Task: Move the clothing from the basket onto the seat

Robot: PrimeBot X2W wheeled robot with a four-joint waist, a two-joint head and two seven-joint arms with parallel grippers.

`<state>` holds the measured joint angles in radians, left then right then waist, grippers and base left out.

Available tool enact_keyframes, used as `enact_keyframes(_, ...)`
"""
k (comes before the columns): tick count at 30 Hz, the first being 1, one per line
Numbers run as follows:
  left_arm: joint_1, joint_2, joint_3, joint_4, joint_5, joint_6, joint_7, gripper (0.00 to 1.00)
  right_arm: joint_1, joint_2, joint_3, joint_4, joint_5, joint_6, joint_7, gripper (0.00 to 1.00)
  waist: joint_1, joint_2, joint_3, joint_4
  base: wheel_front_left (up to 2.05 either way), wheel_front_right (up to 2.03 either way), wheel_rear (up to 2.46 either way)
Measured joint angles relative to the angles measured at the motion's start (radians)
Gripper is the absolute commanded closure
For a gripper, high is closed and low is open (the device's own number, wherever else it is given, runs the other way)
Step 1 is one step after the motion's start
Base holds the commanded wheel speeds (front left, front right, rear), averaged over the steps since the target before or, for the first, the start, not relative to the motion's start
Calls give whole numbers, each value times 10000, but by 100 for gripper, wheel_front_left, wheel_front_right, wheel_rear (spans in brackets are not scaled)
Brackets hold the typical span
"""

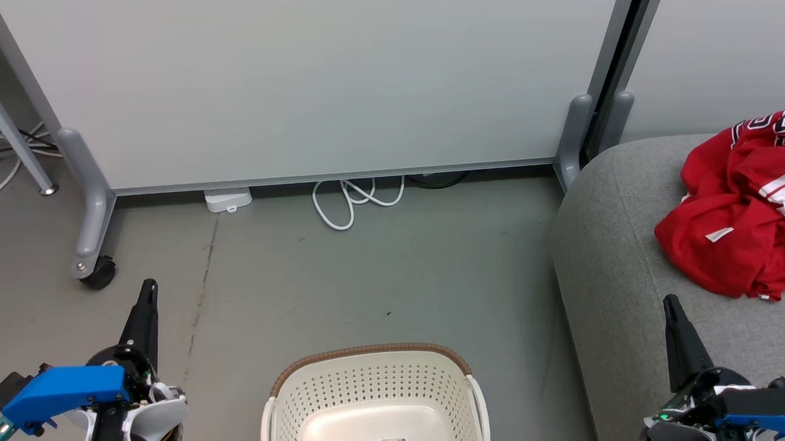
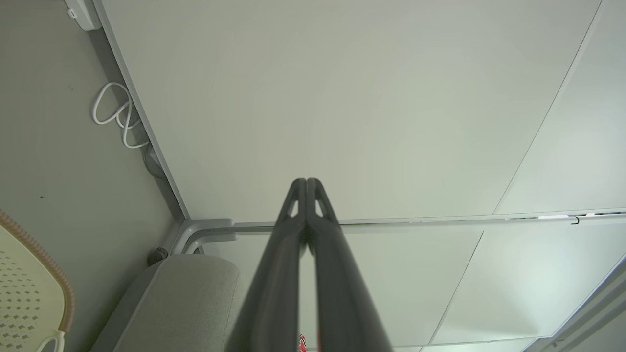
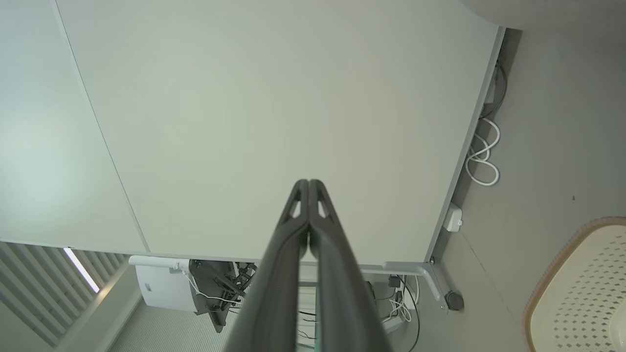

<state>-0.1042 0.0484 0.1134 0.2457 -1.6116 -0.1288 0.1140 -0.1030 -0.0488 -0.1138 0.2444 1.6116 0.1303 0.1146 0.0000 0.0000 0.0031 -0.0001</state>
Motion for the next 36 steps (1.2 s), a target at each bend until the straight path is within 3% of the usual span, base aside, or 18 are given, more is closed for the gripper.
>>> enact_keyframes(36, 0, 0, 0, 0, 0, 0, 0, 100, -3, 0, 0, 2, 0, 0, 0, 100, 0, 0, 0, 0, 0, 0, 0)
